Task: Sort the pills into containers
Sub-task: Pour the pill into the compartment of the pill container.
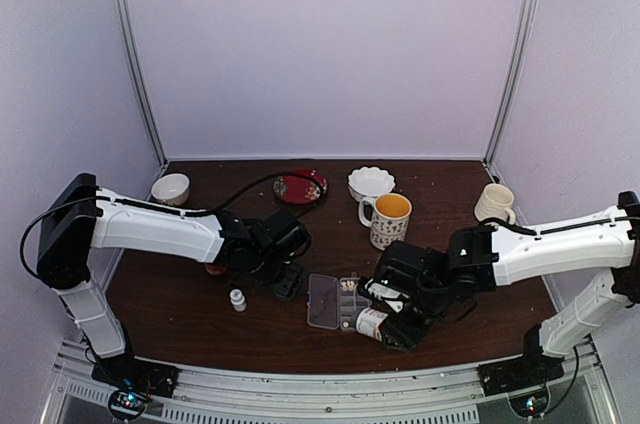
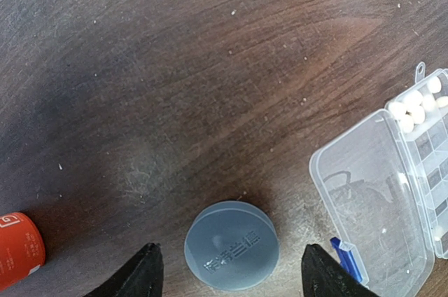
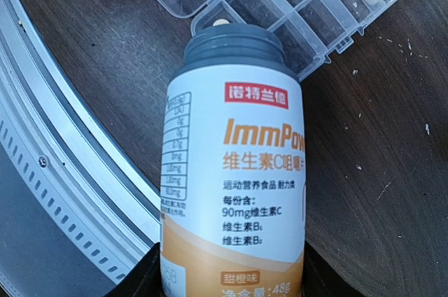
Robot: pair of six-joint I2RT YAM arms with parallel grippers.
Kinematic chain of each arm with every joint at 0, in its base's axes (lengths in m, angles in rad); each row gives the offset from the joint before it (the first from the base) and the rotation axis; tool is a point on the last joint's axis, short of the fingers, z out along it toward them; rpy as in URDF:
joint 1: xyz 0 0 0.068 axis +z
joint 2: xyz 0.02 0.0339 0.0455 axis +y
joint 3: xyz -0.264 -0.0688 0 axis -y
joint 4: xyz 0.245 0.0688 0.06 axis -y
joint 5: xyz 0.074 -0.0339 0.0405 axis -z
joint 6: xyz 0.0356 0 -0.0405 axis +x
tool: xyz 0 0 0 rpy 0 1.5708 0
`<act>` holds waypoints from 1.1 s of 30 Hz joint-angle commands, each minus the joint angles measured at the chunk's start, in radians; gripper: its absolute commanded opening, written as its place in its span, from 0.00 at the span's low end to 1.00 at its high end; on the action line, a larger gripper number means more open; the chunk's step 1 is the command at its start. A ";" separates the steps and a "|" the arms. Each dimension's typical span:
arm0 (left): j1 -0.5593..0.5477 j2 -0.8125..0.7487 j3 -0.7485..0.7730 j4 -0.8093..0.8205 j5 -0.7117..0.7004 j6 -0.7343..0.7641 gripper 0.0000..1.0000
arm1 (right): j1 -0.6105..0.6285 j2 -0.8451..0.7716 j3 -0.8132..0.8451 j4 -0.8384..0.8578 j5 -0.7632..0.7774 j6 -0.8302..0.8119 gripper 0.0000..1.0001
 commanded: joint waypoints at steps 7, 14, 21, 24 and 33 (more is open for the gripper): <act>0.004 -0.016 0.017 0.004 0.000 0.014 0.71 | 0.005 0.025 0.042 -0.037 0.036 -0.021 0.00; 0.005 -0.015 0.022 0.002 -0.001 0.016 0.71 | 0.005 0.046 0.050 -0.044 0.029 -0.018 0.00; 0.003 -0.018 0.015 0.002 -0.001 0.013 0.71 | 0.005 0.032 0.049 -0.032 0.019 -0.018 0.00; 0.003 -0.017 0.015 0.006 0.002 0.011 0.71 | 0.005 -0.020 0.019 0.054 0.004 0.012 0.00; 0.004 -0.020 0.012 0.003 0.004 0.012 0.71 | 0.004 0.022 0.040 -0.005 0.035 0.004 0.00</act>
